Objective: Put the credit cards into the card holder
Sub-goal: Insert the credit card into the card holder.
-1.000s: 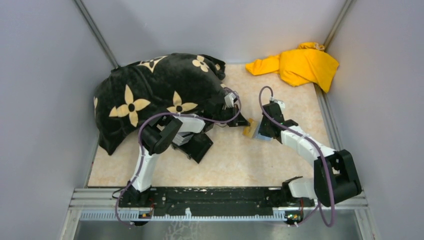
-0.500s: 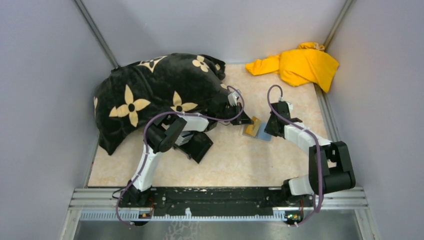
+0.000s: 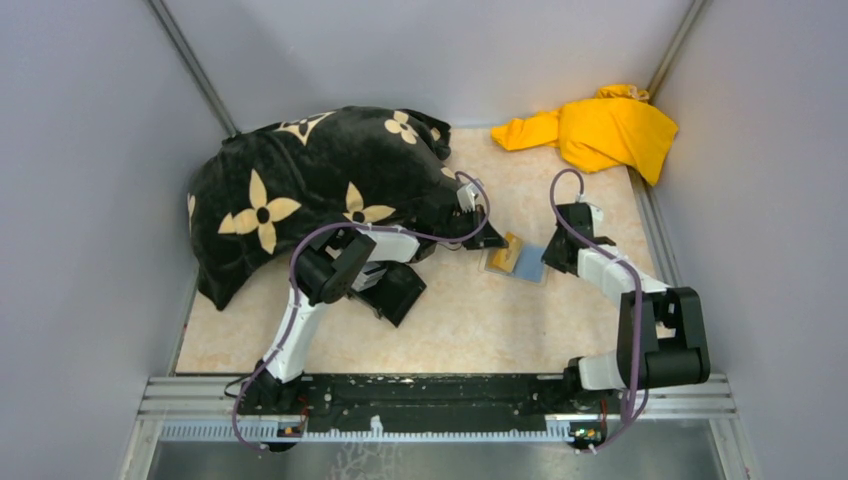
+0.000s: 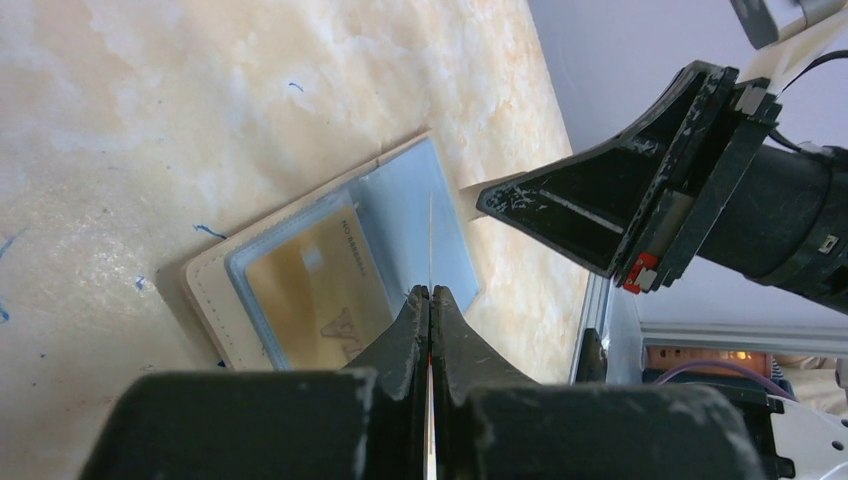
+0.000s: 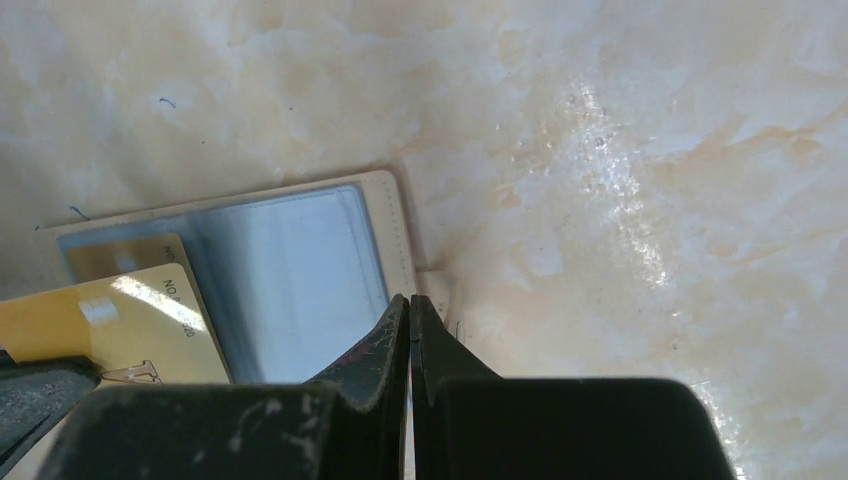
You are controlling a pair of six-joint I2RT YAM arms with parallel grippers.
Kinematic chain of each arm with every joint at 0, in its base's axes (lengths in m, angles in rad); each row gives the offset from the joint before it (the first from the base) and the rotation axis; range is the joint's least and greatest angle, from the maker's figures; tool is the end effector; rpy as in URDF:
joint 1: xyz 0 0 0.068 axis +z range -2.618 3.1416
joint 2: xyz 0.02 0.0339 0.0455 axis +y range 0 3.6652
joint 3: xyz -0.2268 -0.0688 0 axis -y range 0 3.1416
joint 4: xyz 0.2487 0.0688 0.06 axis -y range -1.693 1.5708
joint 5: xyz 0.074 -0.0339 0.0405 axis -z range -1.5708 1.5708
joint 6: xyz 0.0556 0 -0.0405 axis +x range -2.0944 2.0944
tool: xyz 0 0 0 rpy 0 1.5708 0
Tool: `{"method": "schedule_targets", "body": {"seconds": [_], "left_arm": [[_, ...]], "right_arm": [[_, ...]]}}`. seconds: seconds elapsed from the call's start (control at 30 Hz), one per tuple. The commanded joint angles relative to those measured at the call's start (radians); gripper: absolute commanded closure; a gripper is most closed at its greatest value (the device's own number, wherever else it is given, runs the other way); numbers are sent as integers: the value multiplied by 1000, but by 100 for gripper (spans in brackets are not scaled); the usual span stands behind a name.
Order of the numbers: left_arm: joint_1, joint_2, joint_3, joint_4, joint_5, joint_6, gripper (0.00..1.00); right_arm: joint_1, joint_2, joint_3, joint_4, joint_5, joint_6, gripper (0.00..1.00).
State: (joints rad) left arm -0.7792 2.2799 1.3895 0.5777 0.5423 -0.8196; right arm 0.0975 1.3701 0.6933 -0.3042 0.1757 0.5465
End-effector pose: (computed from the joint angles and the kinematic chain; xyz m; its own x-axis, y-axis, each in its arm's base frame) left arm 0.3260 -0.3623 0.0926 -0.8446 -0.0456 -0.5334 0.4893 0.3384 -0.8038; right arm 0.2775 0.0174 0.1198 -0.7062 0.4451 -0.5507 0.4306 0.8873 0.1649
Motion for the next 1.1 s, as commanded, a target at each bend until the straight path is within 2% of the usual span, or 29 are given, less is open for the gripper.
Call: {"method": "schedule_targets", "body": {"seconds": [0.0,0.57,1.07], "left_arm": [[-3,24,28,25,1,6,100],[-3,48,59,-79,-83,-45,100],[-2,68,92,-170,-60,-91,100]], "right_arm": [[-33,-31,-3,7,21,0,100],[-66,10,-6,9,0,-2,100],[-74,39,-11,19,-19,1,100]]}}
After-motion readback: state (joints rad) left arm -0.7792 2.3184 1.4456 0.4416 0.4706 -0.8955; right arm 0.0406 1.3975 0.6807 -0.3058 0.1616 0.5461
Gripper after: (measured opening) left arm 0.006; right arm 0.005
